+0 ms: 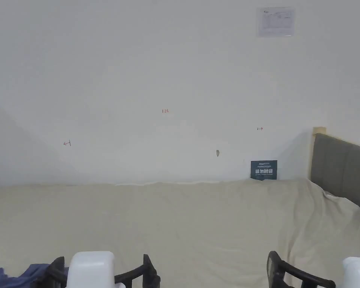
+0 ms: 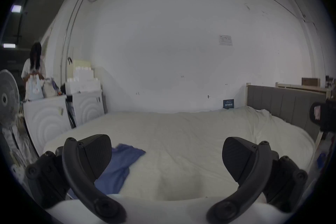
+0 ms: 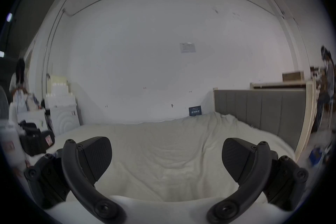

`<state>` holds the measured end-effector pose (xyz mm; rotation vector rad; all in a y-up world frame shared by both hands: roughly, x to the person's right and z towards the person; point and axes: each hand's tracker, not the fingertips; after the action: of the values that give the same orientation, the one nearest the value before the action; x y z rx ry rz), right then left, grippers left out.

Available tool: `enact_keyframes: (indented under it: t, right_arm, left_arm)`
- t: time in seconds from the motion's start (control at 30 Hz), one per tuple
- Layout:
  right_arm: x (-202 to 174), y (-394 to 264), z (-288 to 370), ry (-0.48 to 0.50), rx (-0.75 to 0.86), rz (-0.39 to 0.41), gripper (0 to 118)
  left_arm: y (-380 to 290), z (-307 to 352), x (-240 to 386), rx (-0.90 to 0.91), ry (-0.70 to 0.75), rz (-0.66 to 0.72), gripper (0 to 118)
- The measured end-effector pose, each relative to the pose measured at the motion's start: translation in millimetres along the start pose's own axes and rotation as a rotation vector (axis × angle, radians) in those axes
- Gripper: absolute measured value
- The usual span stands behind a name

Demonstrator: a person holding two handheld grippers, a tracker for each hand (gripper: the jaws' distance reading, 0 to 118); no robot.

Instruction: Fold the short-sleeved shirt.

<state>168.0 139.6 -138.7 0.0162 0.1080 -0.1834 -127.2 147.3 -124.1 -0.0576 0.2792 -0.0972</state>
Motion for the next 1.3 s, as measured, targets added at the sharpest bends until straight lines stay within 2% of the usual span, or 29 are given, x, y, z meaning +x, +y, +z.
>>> enact_keyframes:
  t: [0.07,0.1,0.13,0.2,0.27,0.3,0.33,0.37,0.4,0.43,0.5,0.57,0.63,0.7,0.77,0.8,0.83,0.87,0.9,1.03,1.1,1.17,1.3]
  right_arm:
    - [10.3,-0.2,-1.8,-0.010,-0.035,-0.175,118]
    - [17.9,-2.5,-3.3,-0.025,-0.065,-0.315,118]
    - [27.2,-6.5,-5.6,-0.027,-0.100,-0.471,118]
    - [55.1,-25.3,-13.6,0.027,-0.188,-0.899,118]
    - [79.9,-48.6,-19.8,-0.004,-0.300,-1.239,118]
    - [87.6,-61.4,-20.8,-0.061,-0.318,-1.369,118]
    - [93.8,-72.4,-19.8,-0.107,-0.321,-1.475,118]
    - [97.0,-78.6,-15.9,-0.168,-0.291,-1.491,118]
    - [98.4,-83.5,-10.1,-0.203,-0.255,-1.458,118]
    - [99.8,-80.9,-8.0,-0.250,-0.240,-1.381,118]
    - [99.0,-65.6,-5.7,-0.264,-0.212,-1.150,118]
    - [87.3,-46.8,-3.6,-0.209,-0.154,-0.947,118]
    - [73.6,-21.9,-1.7,-0.132,-0.072,-0.719,118]
    - [44.4,1.9,0.2,-0.050,0.041,-0.436,118]
    - [21.9,8.9,3.5,-0.005,0.175,-0.138,118]
    - [14.4,3.3,3.1,-0.024,0.234,0.013,118]
    - [5.3,0.1,4.4,-0.041,0.268,0.128,118]
    - [-2.3,-4.3,4.8,-0.065,0.271,0.195,118]
    - [-8.6,-8.2,4.4,-0.076,0.262,0.235,118]
    - [-11.7,-23.0,1.1,-0.040,0.136,0.093,118]
    - [-7.1,-25.6,-3.1,-0.059,0.116,0.078,118]
    - [-8.2,-26.5,-4.1,-0.065,0.107,0.083,118]
    - [-3.9,-23.6,-2.2,-0.057,0.112,0.081,118]
  left_arm:
    - [4.1,6.1,11.3,0.102,0.053,-0.162,118]
    - [3.5,8.4,21.9,0.186,0.113,-0.316,118]
    - [0.9,10.1,33.8,0.278,0.189,-0.515,118]
    - [-14.8,7.7,52.1,0.474,0.334,-0.959,118]
    - [-19.4,7.5,58.8,0.566,0.379,-1.239,118]
    - [-19.0,9.6,61.0,0.579,0.365,-1.305,118]
    - [-18.0,11.2,62.0,0.561,0.330,-1.289,118]
    - [-15.4,13.5,63.2,0.544,0.295,-1.258,118]
    - [-15.3,10.0,60.4,0.523,0.258,-1.204,118]
    - [-12.1,10.0,59.1,0.493,0.233,-1.127,118]
    - [-0.9,10.6,53.4,0.403,0.169,-0.944,118]
    - [8.9,4.8,40.8,0.287,0.090,-0.696,118]
    - [22.0,-2.4,20.4,0.152,0.009,-0.386,118]
    - [24.7,-10.7,-3.7,0.040,-0.063,-0.049,118]
    - [16.2,-17.2,-26.4,0.004,-0.109,0.212,118]
    - [9.8,-15.0,-32.9,0.010,-0.112,0.312,118]
    - [3.4,-11.1,-35.1,0.032,-0.098,0.357,118]
    - [-2.5,-8.9,-36.5,0.038,-0.063,0.373,118]
    - [-4.7,-5.8,-36.1,0.025,-0.034,0.344,118]
    - [-14.9,-6.2,-15.6,0.045,0.023,0.115,118]
    - [-15.1,-2.9,-6.6,0.051,0.033,0.053,118]
    - [-15.6,-4.2,-2.2,0.033,0.034,0.023,118]
    - [-17.8,-4.3,-3.9,0.014,-0.018,0.086,118]
